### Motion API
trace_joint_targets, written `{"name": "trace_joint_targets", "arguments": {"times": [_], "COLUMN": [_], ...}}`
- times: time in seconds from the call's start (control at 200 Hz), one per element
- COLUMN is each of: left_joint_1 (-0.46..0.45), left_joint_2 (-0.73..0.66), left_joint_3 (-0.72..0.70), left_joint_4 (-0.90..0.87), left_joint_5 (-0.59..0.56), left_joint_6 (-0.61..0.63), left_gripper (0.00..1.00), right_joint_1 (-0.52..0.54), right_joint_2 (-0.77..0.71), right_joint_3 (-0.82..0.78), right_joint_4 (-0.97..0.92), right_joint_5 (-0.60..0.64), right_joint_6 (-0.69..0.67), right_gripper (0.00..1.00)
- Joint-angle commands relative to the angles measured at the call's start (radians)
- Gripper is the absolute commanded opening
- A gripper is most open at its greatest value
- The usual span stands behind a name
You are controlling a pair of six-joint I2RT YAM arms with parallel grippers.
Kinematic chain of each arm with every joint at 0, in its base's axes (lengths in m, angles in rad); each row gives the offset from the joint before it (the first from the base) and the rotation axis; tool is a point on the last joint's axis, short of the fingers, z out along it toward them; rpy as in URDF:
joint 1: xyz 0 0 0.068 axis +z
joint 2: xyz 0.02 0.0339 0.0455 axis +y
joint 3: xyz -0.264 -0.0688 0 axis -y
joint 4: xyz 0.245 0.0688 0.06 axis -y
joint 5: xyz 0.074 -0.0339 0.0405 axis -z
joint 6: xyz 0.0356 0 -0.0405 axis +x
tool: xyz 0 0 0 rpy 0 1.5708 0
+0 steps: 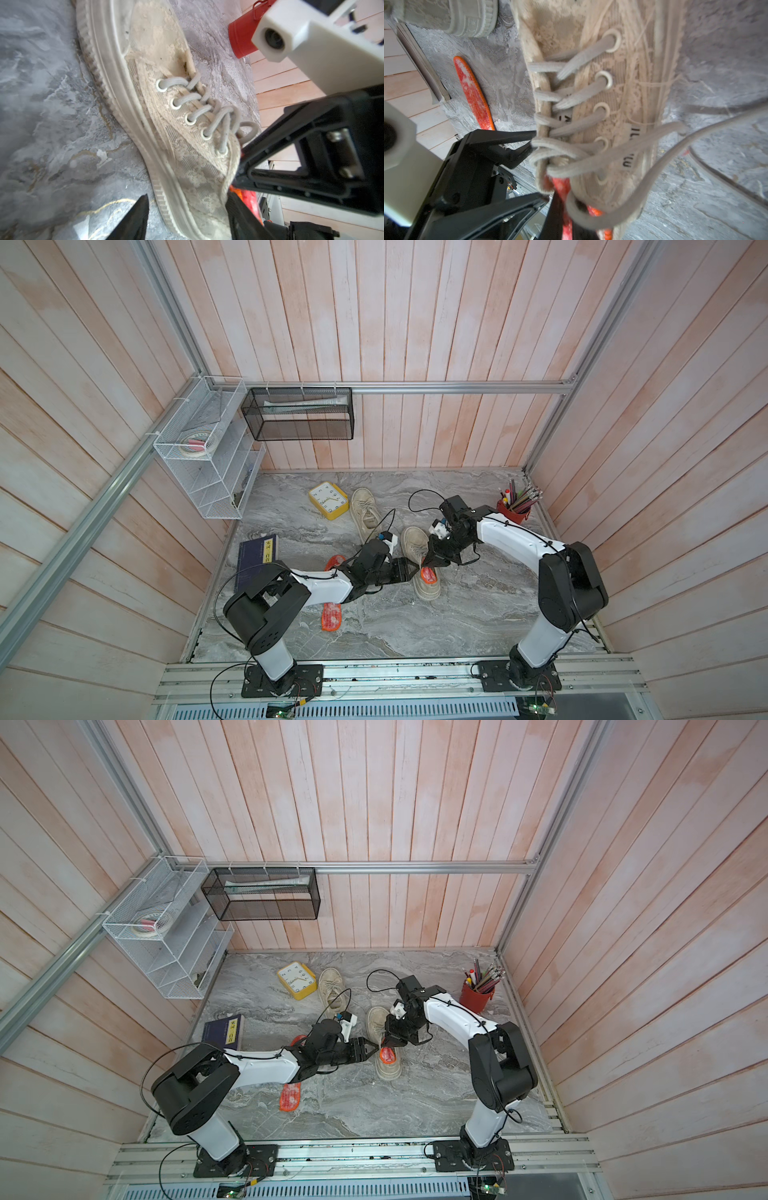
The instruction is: Remove the insole from the shoe
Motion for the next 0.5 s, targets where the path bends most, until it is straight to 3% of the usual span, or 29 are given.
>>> {"name": "trace_joint_targets", "arguments": {"times": [0.0, 0.355, 0.495], "left_joint_1": [0.000, 0.000, 0.004], "left_joint_2": [0.049, 0.120, 0.181], "left_joint_3": [0.032, 0.076, 0.145], "left_joint_4": [0.015, 0.062, -0.079], "left_joint_5": [0.032, 0.075, 0.028], "left_joint_6": [0.002, -0.017, -0.024], "left_gripper": [0.60, 0.61, 0.42], "right_joint_1": [0.010, 0.028, 0.043], "right_joint_2": [-0.020, -0.020, -0.022], "right_joint_3": [0.004, -0.007, 0.006], "right_joint_4": [-0.005, 0.022, 0.032], "right_joint_5": [-0.036, -0.066, -0.094], "right_joint_6": [-0.011, 0.009, 0.024], "right_gripper": [0.00, 0.00, 0.00]}}
